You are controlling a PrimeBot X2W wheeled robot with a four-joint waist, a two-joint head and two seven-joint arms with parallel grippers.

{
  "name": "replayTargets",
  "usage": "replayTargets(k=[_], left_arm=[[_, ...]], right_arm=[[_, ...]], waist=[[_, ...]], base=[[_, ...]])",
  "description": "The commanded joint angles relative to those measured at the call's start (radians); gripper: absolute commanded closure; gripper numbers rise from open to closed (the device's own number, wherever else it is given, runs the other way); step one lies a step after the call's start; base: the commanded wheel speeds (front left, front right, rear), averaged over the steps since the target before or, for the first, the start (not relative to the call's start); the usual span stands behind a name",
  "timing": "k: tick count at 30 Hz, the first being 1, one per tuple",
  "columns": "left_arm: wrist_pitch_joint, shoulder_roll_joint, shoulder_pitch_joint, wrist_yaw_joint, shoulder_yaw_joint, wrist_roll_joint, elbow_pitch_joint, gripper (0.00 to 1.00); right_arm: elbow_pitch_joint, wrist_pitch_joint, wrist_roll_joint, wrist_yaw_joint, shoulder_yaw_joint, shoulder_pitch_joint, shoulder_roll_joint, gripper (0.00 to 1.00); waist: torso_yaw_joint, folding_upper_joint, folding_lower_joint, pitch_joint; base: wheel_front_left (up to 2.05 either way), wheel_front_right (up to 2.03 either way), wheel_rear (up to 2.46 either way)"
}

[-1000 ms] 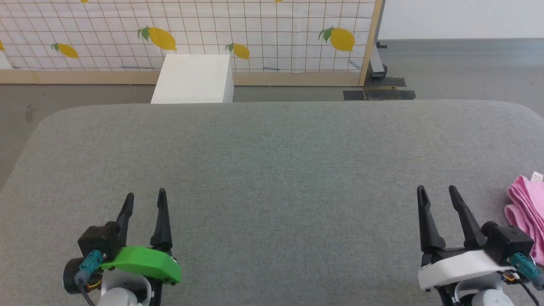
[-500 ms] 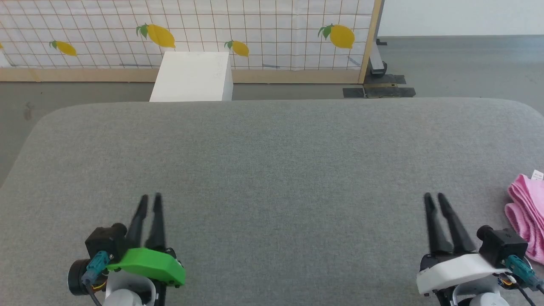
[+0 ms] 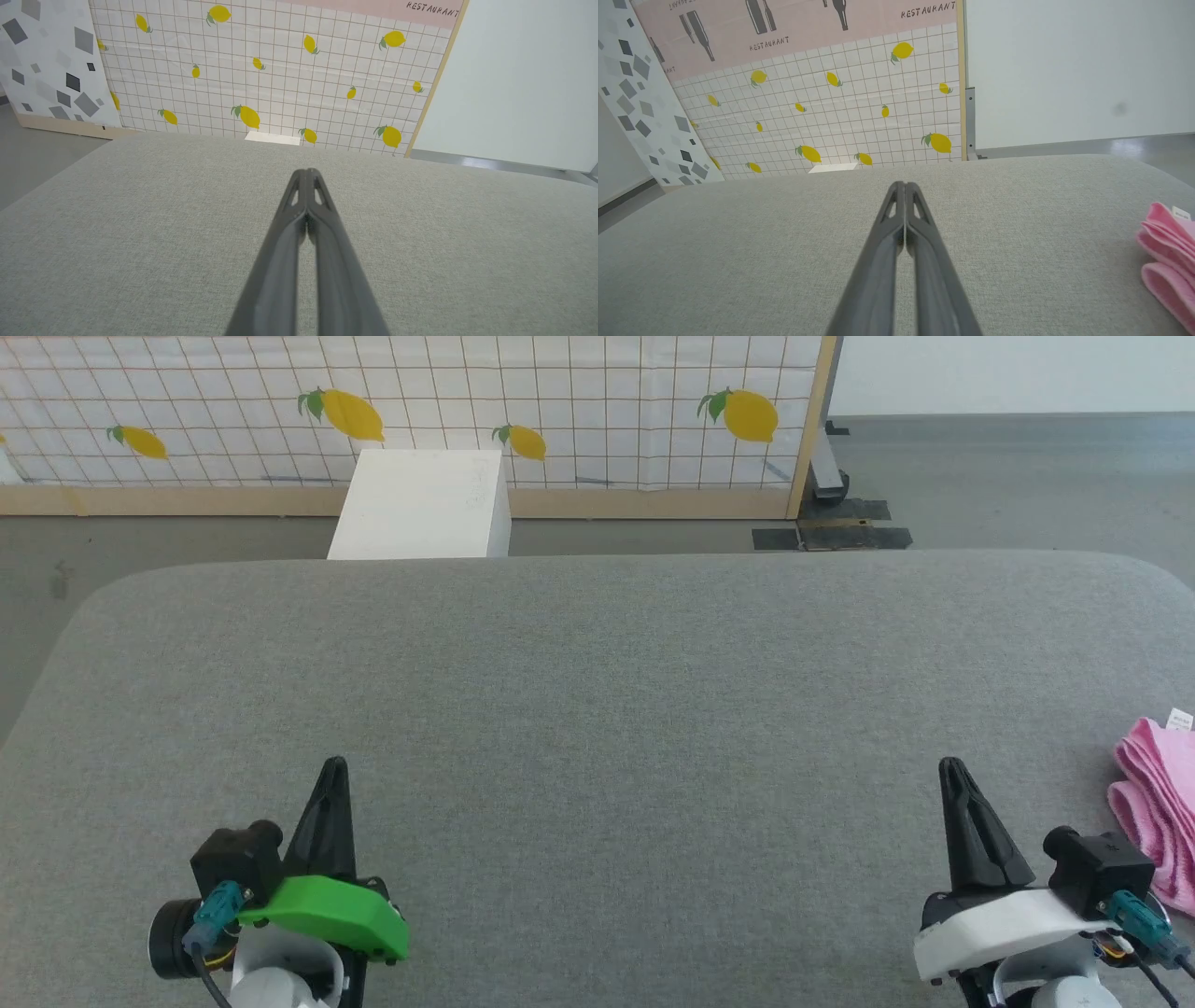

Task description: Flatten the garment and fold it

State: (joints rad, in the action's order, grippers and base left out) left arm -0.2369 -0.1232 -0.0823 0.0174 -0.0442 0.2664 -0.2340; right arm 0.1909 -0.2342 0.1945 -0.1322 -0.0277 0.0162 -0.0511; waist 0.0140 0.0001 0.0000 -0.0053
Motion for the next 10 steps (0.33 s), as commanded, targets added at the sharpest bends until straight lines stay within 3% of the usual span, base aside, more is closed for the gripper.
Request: replayTargets(k=[1,10], left_arm=[[0.009,0.006,0.009,-0.002,0.004,-0.015,0.01,1.0],[0.027,0.012,0.015,-0.003,0.007,-0.035,0.028,1.0]], right_arm=[[-0.009,0.007,-0.009,0.0,0.002,-0.002,0.0,1.0],[-0.024,0.025,-0.024,0.0,0.004,-0.003,0.0,1.0]], waist=[[0.0,-0.0001,0.0,0.0],[-0.001,-0.0001,0.0,0.0]], base=[[0.0,0.0,0.0],[0.0,0.0,0.0]])
